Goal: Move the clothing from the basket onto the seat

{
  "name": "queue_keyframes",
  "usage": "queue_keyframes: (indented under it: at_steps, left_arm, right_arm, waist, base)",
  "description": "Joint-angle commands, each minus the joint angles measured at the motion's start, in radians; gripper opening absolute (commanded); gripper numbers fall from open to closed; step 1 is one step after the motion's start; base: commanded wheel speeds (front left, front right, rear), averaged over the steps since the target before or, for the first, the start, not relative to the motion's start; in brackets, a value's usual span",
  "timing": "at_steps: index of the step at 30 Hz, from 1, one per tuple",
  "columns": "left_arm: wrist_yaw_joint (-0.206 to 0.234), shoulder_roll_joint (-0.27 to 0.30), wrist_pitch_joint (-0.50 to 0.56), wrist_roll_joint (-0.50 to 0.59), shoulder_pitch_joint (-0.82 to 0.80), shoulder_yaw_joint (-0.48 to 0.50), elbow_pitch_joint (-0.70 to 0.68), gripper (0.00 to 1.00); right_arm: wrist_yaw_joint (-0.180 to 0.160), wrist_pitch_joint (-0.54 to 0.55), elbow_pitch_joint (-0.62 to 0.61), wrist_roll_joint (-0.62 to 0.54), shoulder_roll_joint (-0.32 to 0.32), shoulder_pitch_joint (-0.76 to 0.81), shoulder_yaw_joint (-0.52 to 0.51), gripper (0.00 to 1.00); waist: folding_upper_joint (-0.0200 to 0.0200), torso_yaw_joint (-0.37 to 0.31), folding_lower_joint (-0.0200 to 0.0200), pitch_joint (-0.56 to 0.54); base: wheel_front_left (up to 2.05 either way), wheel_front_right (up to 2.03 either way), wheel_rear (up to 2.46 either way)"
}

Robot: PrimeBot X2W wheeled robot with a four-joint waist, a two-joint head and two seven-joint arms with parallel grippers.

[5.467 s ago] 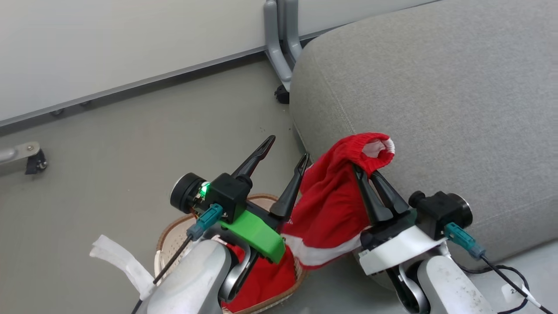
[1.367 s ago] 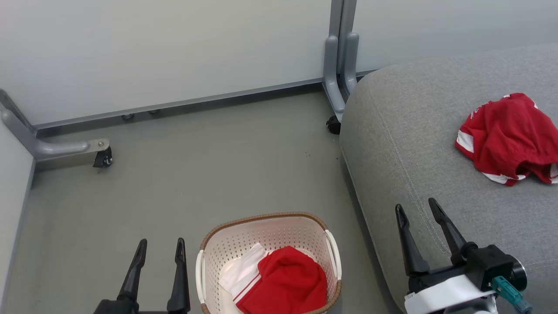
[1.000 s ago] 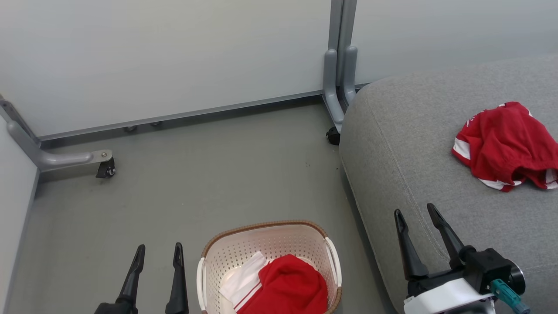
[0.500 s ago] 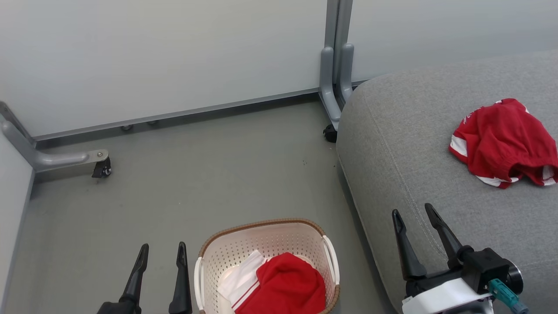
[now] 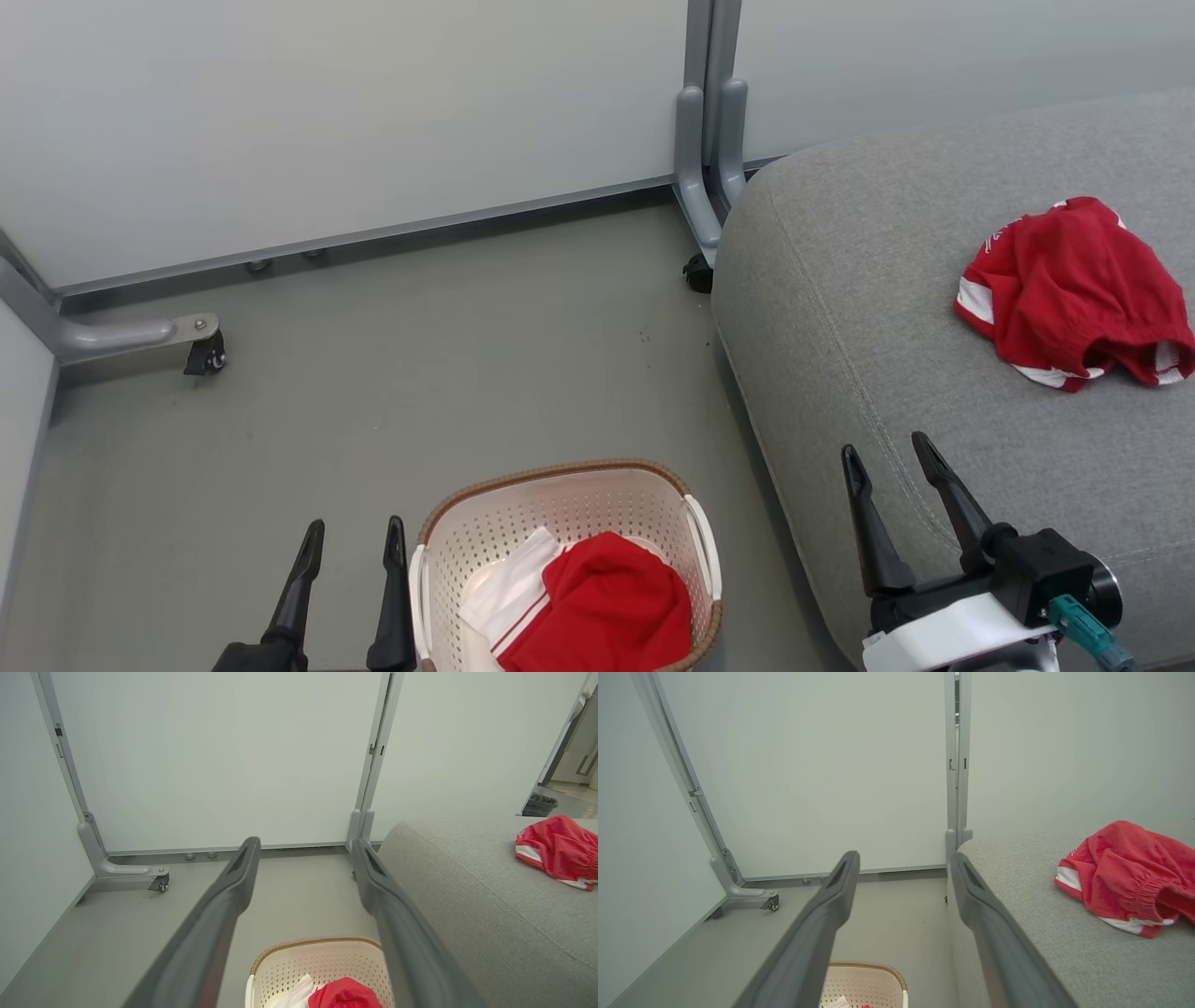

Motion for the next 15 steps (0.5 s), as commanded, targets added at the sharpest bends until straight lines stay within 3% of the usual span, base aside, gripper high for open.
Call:
queue_keyframes:
  at_steps: [1,10,15]
  left_arm:
    - [-0.002,0.001,0.0,0.0,-0.021,-0.002,0.001,1.0]
    - [-0.016,0.002,0.0,-0.011,-0.049,-0.011,0.027,1.0]
    - [-0.04,0.002,0.0,0.005,-0.126,-0.029,0.072,1.0]
  right_arm:
    - [-0.001,-0.003,-0.004,0.0,-0.001,-0.011,-0.001,1.0]
    - [-0.001,-0.003,-0.014,-0.005,-0.002,-0.032,-0.007,1.0]
    - [-0.001,-0.003,-0.043,-0.008,-0.001,-0.082,-0.032,1.0]
  waist:
    - [0.0,-0.001,0.0,0.005]
    - [0.0,-0.013,0.0,0.062]
    - [0.0,-0.011,0.0,0.177]
  base:
    - [0.0,0.0,0.0]
    - [0.0,0.0,0.0]
    - [0.0,0.0,0.0]
